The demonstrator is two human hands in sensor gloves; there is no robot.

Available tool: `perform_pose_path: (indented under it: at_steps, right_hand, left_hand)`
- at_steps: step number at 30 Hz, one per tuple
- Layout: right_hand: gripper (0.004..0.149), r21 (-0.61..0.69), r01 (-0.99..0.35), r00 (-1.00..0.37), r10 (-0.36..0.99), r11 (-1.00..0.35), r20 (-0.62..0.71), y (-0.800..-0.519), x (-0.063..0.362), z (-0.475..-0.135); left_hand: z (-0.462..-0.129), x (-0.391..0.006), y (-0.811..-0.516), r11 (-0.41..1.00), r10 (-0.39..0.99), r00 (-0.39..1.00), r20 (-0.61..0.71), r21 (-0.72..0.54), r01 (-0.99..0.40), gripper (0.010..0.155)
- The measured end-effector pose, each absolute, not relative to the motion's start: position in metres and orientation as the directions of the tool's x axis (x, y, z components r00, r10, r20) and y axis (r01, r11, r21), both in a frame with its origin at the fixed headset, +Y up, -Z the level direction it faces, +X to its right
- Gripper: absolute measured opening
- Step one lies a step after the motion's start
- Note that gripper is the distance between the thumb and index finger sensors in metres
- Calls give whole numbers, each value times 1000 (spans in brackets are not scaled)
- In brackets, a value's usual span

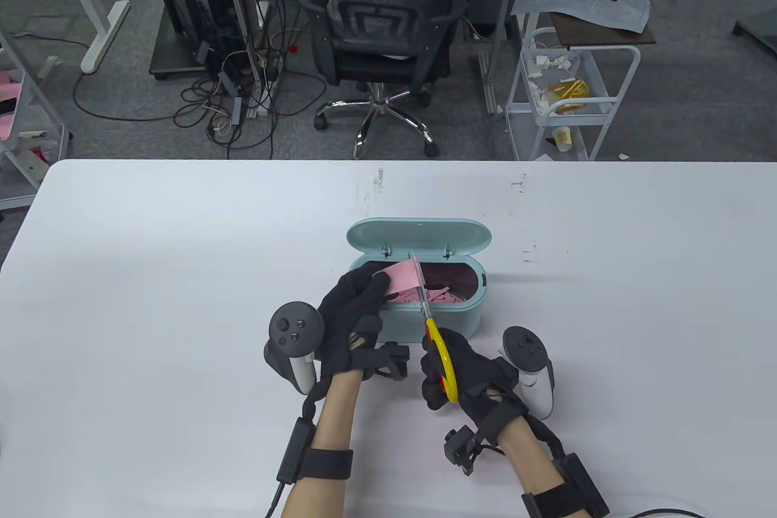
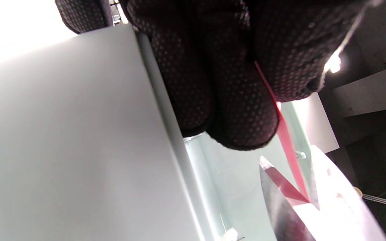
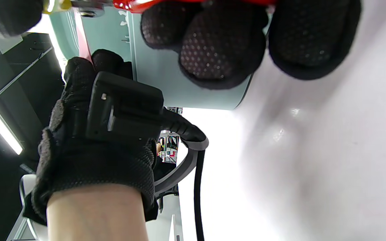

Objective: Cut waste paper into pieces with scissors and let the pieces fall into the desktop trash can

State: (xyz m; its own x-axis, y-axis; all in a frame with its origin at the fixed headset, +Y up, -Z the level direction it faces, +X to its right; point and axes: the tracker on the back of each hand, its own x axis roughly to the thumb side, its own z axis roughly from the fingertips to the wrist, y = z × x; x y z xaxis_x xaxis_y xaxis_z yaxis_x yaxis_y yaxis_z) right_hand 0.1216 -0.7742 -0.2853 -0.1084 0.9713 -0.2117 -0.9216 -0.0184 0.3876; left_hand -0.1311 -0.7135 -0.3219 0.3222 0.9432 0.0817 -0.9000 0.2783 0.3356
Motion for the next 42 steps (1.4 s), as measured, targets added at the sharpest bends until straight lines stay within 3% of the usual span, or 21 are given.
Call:
perform_pose_path:
  at_steps: [23, 32, 42]
  right_hand:
    - [71, 278, -960, -40, 972, 26, -230, -773, 132, -286]
    - [88, 463, -886, -117, 973, -12, -198, -779, 134, -278]
    - [88, 440, -898, -136, 970, -35, -200, -776, 119, -277]
  left_hand:
    - [-323, -132, -713, 273, 946, 314, 82, 320, -907, 36]
    - [-323, -132, -713, 265, 950, 305, 74, 330, -906, 37]
    - [-322, -132, -714, 261, 950, 304, 79, 337, -905, 37]
